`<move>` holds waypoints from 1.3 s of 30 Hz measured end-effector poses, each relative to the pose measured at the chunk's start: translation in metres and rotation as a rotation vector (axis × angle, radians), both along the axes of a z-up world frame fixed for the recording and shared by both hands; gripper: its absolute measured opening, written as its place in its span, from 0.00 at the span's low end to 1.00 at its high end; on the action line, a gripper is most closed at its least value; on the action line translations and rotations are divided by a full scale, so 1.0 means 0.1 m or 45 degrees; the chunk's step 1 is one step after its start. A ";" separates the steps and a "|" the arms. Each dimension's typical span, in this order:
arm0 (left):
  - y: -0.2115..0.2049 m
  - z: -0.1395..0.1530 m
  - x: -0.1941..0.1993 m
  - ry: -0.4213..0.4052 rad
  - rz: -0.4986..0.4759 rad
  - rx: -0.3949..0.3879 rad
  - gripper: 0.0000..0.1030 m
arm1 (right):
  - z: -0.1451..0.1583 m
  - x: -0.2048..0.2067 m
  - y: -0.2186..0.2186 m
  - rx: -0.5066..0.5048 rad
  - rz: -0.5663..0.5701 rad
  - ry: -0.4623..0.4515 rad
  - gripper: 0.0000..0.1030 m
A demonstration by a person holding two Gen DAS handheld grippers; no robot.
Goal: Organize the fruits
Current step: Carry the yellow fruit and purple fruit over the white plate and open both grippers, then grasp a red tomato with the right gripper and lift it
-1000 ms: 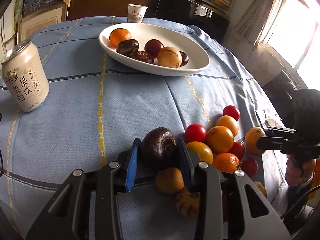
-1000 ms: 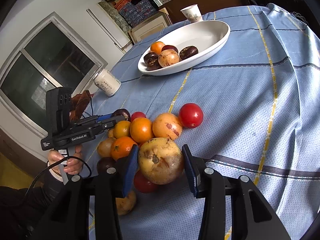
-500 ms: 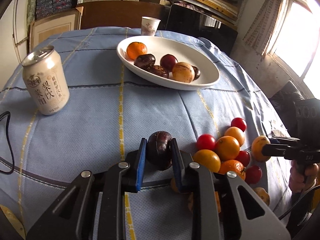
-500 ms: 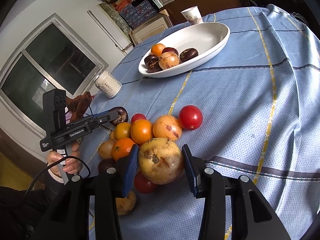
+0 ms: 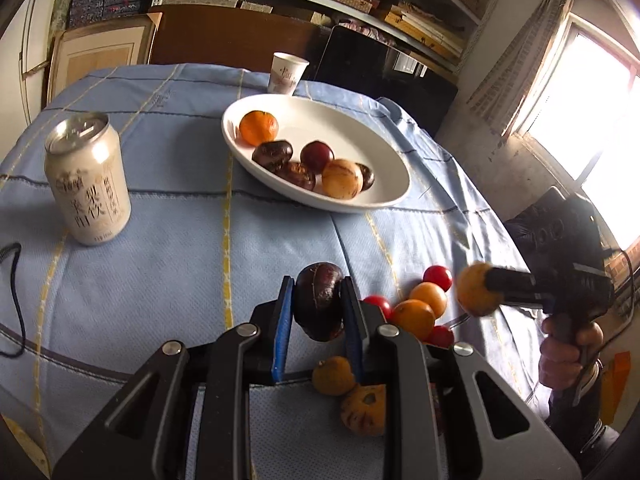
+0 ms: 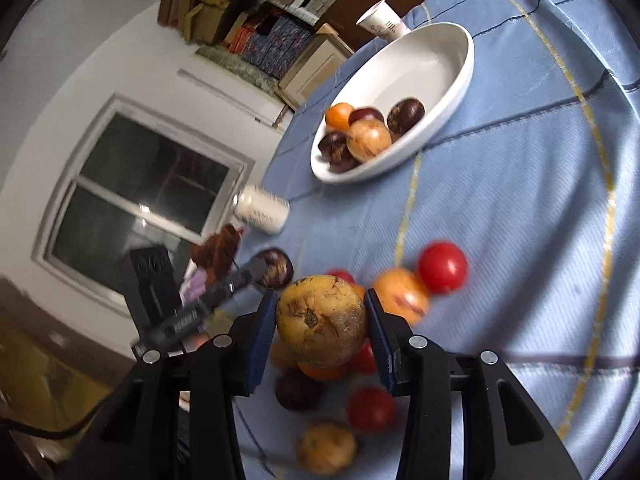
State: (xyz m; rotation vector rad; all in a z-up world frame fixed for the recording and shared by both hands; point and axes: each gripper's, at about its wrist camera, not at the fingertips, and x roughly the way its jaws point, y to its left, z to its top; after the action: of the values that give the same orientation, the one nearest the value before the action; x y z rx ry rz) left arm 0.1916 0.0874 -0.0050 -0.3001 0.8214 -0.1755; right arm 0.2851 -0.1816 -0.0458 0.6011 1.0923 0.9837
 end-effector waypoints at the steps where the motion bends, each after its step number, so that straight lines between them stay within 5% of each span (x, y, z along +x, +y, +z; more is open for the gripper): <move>1: 0.01 0.03 0.02 -0.005 0.002 -0.006 0.22 | 0.05 0.07 0.05 0.004 -0.027 -0.008 0.43; 9: -0.05 0.42 0.58 -0.114 0.033 0.130 0.22 | 0.21 0.66 0.41 -0.111 -0.245 -0.197 0.43; 15: -0.18 0.38 1.26 -0.035 0.022 0.242 0.22 | 0.16 1.02 0.46 -0.242 -0.300 -0.265 0.44; 19: -0.25 0.28 1.49 -0.008 0.018 0.284 0.27 | 0.12 1.12 0.46 -0.229 -0.265 -0.244 0.57; 20: -0.24 0.30 1.48 -0.025 0.039 0.282 0.55 | 0.15 1.10 0.42 -0.207 -0.258 -0.248 0.60; 22: -0.19 0.38 1.35 -0.098 0.110 0.253 0.86 | 0.28 1.01 0.36 -0.190 -0.259 -0.302 0.60; 29: 0.00 0.48 0.51 -0.249 0.192 0.193 0.93 | 0.59 0.50 0.20 -0.186 -0.218 -0.513 0.70; 39: 0.22 0.15 -0.10 -0.185 0.323 0.190 0.95 | 0.27 -0.05 0.14 -0.588 -0.161 -0.615 0.70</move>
State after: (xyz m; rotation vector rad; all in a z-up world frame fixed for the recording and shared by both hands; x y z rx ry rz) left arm 0.1813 0.1089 0.0097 -0.2451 0.6417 0.1005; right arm 0.2801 -0.1675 -0.0187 0.0447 0.7952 0.6822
